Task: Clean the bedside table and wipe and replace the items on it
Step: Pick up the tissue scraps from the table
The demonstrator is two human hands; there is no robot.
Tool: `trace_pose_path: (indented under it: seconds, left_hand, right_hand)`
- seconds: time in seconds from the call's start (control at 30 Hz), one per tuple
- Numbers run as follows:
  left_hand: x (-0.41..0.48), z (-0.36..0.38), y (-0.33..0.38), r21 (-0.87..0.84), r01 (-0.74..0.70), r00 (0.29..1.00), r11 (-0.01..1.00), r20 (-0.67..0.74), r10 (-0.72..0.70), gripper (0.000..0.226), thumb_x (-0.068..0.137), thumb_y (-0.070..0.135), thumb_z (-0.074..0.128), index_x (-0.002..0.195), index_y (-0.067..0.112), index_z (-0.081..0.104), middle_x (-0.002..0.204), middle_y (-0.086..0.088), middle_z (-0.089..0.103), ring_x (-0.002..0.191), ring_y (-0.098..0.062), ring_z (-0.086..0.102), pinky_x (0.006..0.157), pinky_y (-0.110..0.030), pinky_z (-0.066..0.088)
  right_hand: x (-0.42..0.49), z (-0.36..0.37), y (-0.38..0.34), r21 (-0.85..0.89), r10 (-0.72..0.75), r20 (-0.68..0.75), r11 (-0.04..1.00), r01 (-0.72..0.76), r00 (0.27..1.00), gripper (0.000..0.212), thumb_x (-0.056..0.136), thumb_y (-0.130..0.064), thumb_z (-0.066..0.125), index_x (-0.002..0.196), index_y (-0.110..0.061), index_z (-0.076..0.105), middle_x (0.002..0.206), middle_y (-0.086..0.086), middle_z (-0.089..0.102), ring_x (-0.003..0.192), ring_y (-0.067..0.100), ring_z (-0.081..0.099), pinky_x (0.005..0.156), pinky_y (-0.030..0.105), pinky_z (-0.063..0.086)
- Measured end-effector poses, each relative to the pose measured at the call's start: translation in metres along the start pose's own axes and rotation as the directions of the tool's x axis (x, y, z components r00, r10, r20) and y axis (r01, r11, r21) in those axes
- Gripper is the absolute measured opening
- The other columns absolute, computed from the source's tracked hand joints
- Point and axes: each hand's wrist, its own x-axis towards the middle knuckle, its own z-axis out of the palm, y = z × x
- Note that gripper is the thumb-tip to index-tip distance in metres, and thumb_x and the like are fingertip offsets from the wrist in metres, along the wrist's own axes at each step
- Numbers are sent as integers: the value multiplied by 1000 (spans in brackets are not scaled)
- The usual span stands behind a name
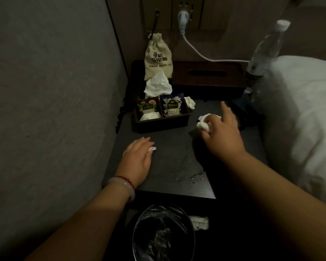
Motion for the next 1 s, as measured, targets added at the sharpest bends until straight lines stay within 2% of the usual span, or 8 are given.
trace_pose_path:
  seconds: [0.03, 0.1, 0.23, 0.37, 0.5, 0.7, 0.83, 1.0]
  left_hand:
    - [0, -1, 0, 13, 3, 1000, 1000, 15, -3, 41, 92, 29, 41, 122, 11, 62, 133, -9, 56, 128, -29, 46, 108, -32, 24]
    - [0, -2, 1, 33, 4, 999, 999, 32, -5, 45, 94, 36, 37, 127, 14, 59, 137, -7, 53, 131, -27, 42, 109, -31, 22]
    - [1, -2, 2, 42, -1, 999, 999, 38, -1, 54, 94, 43, 27, 129, 15, 58, 140, -7, 50, 133, -28, 40, 112, -39, 26]
    - [1, -1, 2, 44, -17, 999, 999, 30, 16, 54, 93, 41, 28, 127, 13, 59, 138, -9, 52, 131, -30, 43, 110, -46, 31]
    - [1, -2, 2, 66, -9, 999, 998, 35, 7, 57, 92, 44, 23, 131, 17, 56, 142, -6, 48, 134, -26, 38, 112, -39, 24]
    - [3, -1, 1, 90, -13, 998, 996, 59, 7, 61, 91, 47, 18, 134, 21, 52, 145, -4, 44, 137, -24, 34, 114, -34, 13]
    - [3, -1, 3, 84, -8, 999, 996, 52, 4, 64, 89, 50, 16, 135, 23, 52, 145, -1, 43, 138, -21, 31, 112, -29, 6]
    - [3, 0, 2, 100, -22, 999, 995, 44, 17, 61, 91, 49, 19, 132, 21, 55, 142, -3, 47, 136, -23, 35, 112, -31, 9]
  right_hand:
    - [7, 5, 2, -5, 2, 72, 1000, -1, 997, 32, 89, -37, 59, 116, -19, 58, 154, 13, 23, 142, 34, 16, 108, 48, 28]
    - [15, 16, 4, 9, -56, 149, 998, 55, 987, 29, 90, -36, 57, 111, -16, 60, 134, 8, 49, 130, 30, 40, 101, 40, 37]
    - [14, 20, -4, 70, -84, 12, 994, 83, 996, 20, 89, -20, 59, 103, -6, 61, 105, 13, 59, 99, 30, 53, 74, 30, 38]
    - [22, 10, -12, 179, -80, -167, 978, 110, 983, 22, 89, -10, 57, 111, -6, 59, 113, 14, 53, 97, 32, 53, 74, 27, 37]
    - [44, 7, -13, 130, -125, -189, 980, 151, 974, 37, 91, -13, 55, 128, -12, 53, 118, 13, 53, 103, 32, 52, 74, 30, 40]
    - [74, 22, -7, -92, -168, 40, 981, 171, 985, 58, 93, -16, 48, 148, -21, 29, 129, 13, 44, 115, 32, 42, 90, 42, 37]
    - [76, 30, 1, -228, -198, 212, 942, 246, 957, 58, 94, -20, 46, 147, -31, 27, 157, 0, 14, 127, 30, 29, 97, 44, 33]
    - [59, 28, 6, -282, -175, 167, 935, 217, 970, 39, 98, -25, 38, 136, -24, 45, 146, -5, 40, 117, 27, 36, 84, 34, 31]
